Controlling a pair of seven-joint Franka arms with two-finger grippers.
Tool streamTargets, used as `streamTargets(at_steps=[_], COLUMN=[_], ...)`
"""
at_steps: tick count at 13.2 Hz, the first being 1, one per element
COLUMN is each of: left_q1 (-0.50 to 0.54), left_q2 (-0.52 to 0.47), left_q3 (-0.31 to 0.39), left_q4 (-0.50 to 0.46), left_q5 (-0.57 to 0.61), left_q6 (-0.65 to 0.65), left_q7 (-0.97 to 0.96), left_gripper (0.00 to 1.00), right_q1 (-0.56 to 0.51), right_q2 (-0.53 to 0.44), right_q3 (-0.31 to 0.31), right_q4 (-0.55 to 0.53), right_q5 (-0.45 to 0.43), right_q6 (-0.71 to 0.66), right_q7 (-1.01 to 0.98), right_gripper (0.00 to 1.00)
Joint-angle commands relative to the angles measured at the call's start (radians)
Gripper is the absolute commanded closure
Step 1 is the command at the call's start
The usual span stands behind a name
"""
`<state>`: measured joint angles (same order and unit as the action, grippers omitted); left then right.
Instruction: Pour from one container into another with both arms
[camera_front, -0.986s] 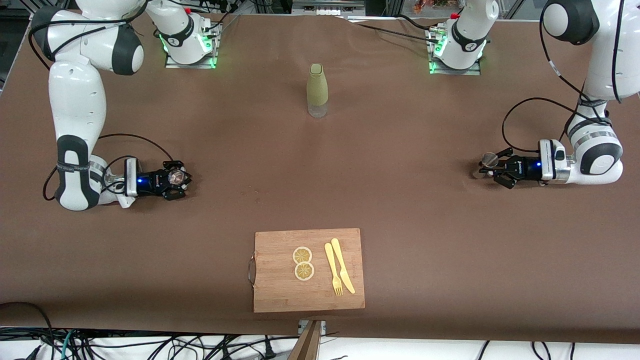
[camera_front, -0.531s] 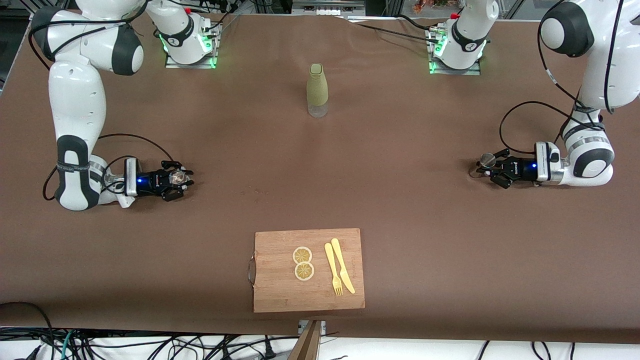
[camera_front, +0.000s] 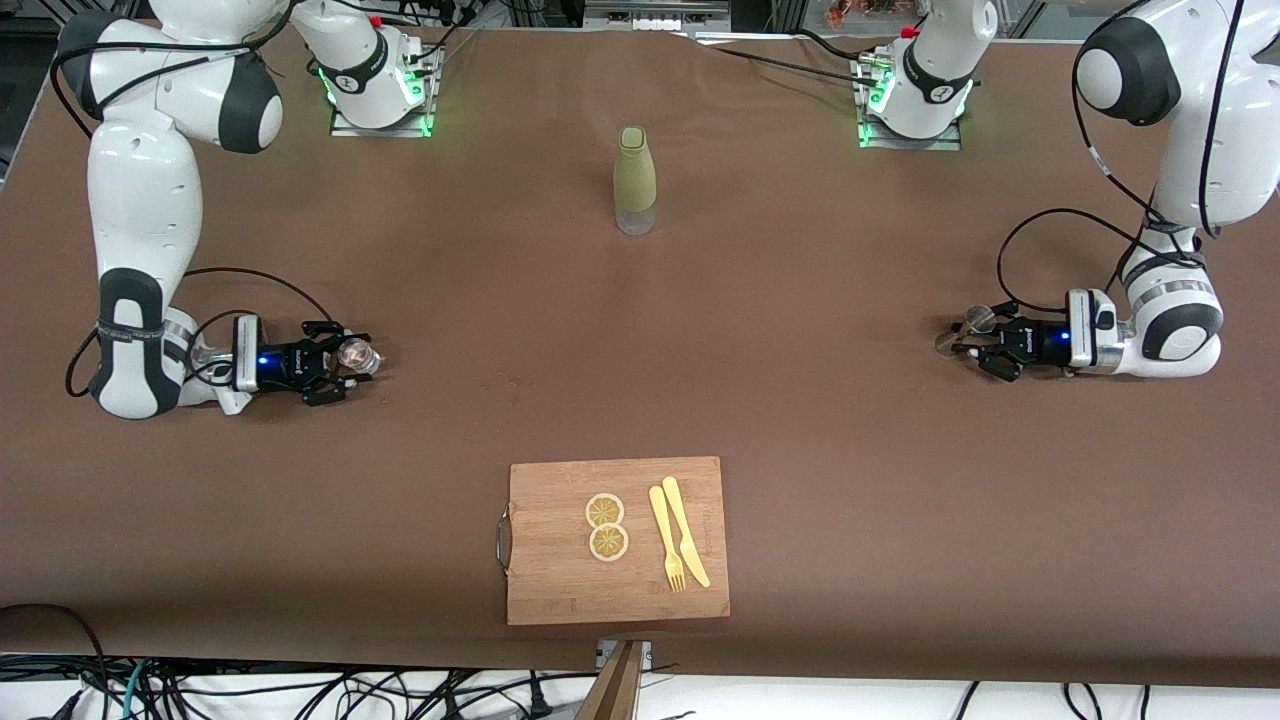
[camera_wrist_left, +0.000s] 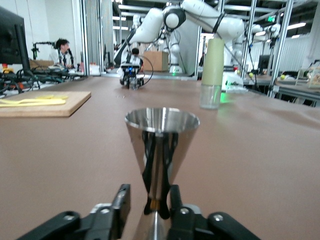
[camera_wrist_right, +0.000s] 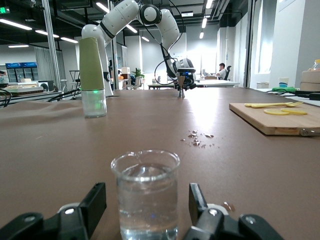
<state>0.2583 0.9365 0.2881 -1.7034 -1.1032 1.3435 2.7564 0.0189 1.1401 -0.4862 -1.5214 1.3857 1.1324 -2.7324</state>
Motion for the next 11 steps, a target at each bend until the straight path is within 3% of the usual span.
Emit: streamTargets(at_steps=[1,5,7,11], left_q1=[-0.011,-0.014,-0.031,-0.079], left_q2=[0.016,-0.010,-0.071,-0.235], left_q3=[0.039,0.068,0.069,0.066], left_q4=[0.054,0.163,0.198,0.202], left_q5=[0.043,0.244,0.327,0.472], left_q6=[0.019,0.052,0.052,0.051], left_q7=[0.067,-0.253,-0.445,-0.918], left_gripper=[0.00,0.00,0.00,0.00], right_q1=[-0.007,-0.007,-0.013,-0.013], right_q2=[0.032,0.007,-0.038,-0.187], right_q3=[-0.028,-0.054,-0.054,-0.046], right_q4=[0.032,0.079,0.092,0.086], right_q5=[-0.039,-0.098,-0.131,-0.292], right_q6=[0.000,0.007,0.052,0.130], right_q7=[-0.095,-0.084,-0.076,0.044], right_gripper=[0.23,0.20,0.19,0.16])
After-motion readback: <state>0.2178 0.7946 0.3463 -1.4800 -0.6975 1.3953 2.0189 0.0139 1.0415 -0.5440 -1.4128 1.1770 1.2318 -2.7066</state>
